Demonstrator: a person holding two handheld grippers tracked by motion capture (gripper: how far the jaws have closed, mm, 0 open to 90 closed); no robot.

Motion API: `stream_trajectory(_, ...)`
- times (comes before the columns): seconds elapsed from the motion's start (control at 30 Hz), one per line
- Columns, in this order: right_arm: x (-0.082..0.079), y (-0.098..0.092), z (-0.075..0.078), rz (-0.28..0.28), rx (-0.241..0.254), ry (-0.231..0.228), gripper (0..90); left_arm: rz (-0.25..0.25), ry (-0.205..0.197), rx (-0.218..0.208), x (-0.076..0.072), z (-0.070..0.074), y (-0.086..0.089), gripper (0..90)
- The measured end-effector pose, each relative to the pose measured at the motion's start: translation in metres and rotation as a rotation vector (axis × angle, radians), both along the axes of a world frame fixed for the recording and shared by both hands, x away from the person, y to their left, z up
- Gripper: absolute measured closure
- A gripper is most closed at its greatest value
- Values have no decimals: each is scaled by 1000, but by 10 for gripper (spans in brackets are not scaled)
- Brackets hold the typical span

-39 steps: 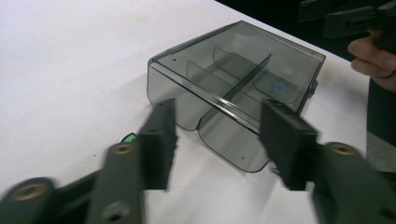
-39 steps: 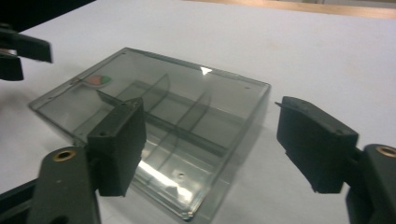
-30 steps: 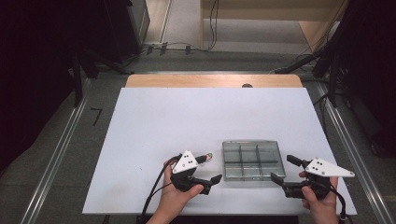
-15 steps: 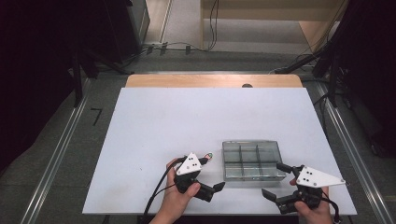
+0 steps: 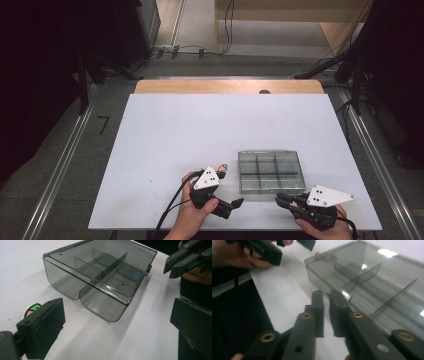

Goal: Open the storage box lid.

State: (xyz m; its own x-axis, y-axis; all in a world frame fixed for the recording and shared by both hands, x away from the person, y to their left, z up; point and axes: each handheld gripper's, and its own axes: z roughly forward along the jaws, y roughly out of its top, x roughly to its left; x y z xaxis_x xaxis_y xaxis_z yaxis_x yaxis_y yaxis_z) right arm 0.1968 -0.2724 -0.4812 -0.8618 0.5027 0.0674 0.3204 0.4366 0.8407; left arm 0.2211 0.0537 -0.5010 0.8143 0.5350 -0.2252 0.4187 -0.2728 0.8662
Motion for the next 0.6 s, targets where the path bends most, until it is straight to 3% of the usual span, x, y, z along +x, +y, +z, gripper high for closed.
stream_trajectory(0.2,-1,-1,-11,-3,-56,30,881,-4,11,11,0,-3,-5,0)
stream_trajectory(0.43,8,-6,-15,-42,-31,63,881,2,17,16,1,-6,-6,23)
stream_trajectory(0.6,15,-1,-21,-52,-56,76,881,12,14,37,0,-6,-9,67)
